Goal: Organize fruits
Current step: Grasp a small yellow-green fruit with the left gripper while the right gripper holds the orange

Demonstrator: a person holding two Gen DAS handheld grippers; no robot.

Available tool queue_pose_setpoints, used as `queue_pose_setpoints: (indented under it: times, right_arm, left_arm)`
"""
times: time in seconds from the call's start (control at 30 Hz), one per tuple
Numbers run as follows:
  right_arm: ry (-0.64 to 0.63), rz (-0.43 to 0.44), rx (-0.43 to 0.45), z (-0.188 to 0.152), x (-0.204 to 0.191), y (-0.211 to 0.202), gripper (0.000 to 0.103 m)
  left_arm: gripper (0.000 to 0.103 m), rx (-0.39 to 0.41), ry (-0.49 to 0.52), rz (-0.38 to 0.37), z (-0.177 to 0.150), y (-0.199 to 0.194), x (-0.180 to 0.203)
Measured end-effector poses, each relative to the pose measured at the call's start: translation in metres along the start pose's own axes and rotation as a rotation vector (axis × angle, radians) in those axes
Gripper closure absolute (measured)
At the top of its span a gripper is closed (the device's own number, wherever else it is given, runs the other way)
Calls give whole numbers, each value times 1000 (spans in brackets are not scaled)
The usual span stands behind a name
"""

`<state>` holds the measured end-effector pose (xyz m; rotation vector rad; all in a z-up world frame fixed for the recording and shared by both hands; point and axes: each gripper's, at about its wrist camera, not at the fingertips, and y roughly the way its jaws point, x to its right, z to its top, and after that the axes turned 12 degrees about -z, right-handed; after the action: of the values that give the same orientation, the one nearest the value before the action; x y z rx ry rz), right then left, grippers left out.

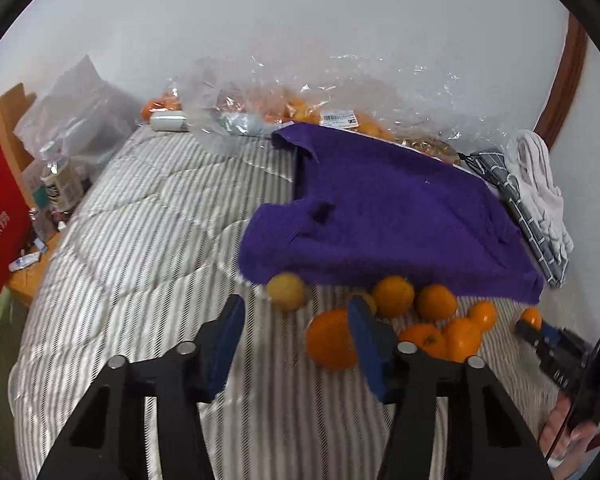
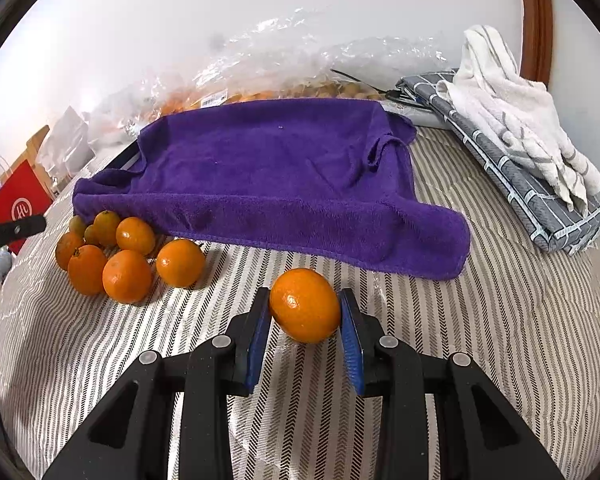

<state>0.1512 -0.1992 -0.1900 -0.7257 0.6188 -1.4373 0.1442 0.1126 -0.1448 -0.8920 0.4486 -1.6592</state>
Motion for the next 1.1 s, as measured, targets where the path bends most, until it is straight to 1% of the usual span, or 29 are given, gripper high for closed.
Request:
queue_pose_setpoints:
  times: [0.07,0.2,0.3,0.4,0.47,0.57,0.6,0.63,0.73,0.8,0.83,0.97,1.1]
  right_arm:
    - [2,6,-8,0,0,2,69]
    - [5,14,-2,-1,-1,1,69]
    - [16,6,-5,-1,1,1,69]
    - [22,-1,-9,-1,2,2,69]
    - [21,-9,-12,0,2,3,69]
    - [17,-26,-19,0,1,5,69]
    - [13,-31,-23,0,1,6,69]
    - [7,-32,-26,1,-1,6,69]
    - [-14,-36,-24,0,-4,6,69]
    - [-25,-37,-22,0,-6,6,69]
    - [-27,-38,-23,0,-6,6,69]
    - [-17,-44,-22,-1,-5,6,69]
    - [-18,-44,-19,0,-5,6,69]
  left_arm:
    - [54,-3,-12,-7,4,8,-1]
    - [54,-14,-40,5,9,27,-8]
    - [54,-38,-70,-18,8,37,-18]
    - [55,-46,-90,-37,7,42,-26]
    - [58,-49,-98,-63,5,44,-29]
    - [68,-45,-115,-98,3,47,-34]
    - [76,-45,-125,-114,2,47,-37]
    - [76,-51,-141,-131,2,47,-40]
    - [76,-14,-169,-202,0,37,-45]
    - [76,0,-174,-214,-3,33,-47]
    - [76,6,-172,-207,-4,31,-47]
    - [76,55,-120,-103,-3,24,-42]
    - [76,81,-80,-98,-1,20,-35]
